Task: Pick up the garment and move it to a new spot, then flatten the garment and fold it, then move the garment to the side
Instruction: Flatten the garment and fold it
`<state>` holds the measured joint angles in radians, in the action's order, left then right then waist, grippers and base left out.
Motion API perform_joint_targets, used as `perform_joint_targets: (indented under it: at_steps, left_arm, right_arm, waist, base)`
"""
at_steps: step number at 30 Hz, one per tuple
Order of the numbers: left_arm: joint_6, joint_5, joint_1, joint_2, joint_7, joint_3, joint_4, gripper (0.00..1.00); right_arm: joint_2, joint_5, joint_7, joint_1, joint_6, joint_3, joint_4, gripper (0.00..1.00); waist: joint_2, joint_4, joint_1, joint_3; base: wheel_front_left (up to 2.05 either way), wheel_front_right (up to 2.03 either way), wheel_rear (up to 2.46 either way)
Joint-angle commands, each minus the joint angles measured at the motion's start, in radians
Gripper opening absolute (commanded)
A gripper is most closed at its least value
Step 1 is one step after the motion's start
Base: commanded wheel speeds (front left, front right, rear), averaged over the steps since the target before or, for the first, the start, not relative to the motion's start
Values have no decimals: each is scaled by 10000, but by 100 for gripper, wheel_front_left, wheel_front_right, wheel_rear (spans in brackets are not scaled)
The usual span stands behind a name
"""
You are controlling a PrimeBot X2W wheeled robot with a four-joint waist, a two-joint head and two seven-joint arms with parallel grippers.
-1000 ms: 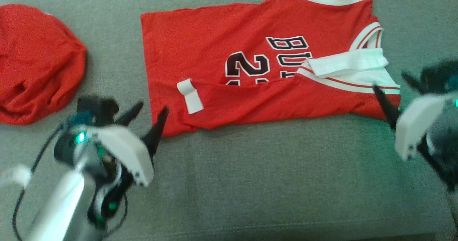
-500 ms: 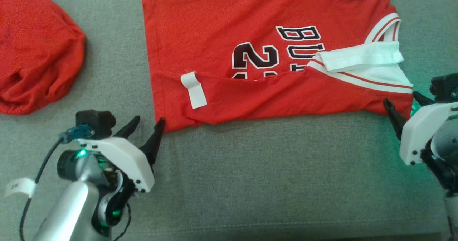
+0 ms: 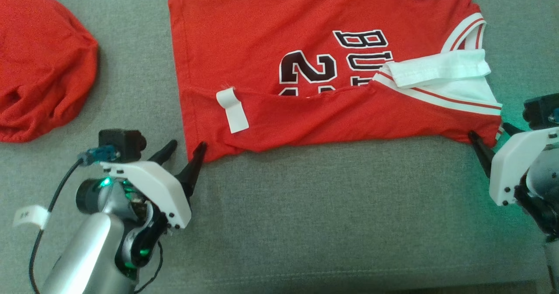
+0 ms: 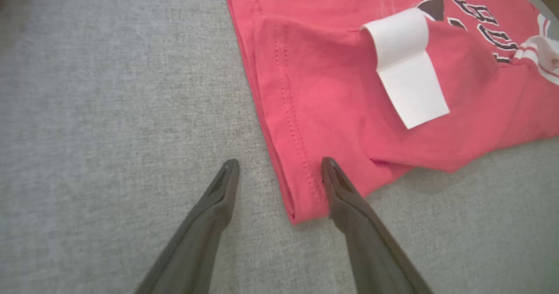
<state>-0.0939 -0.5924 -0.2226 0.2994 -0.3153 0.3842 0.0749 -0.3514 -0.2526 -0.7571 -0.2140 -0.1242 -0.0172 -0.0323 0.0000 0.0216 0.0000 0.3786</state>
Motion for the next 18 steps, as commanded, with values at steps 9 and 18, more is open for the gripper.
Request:
perform_joint_targets:
  at_steps: [9,18]
  left_arm:
    - [296,-197,-360,115,-499,83,135,45]
    - [783,-556,-358,682,-852,-13,50,0]
  right_arm:
    - [-26,-343,-425,133,-65,-256,84,100]
    - [-522,-1464,-990,-34,-65,-120,172,0]
  waist:
    - [0,-36,0,-21]
    - [0,47,0,-404]
  base:
    - [0,0,0]
    - [0,0,0]
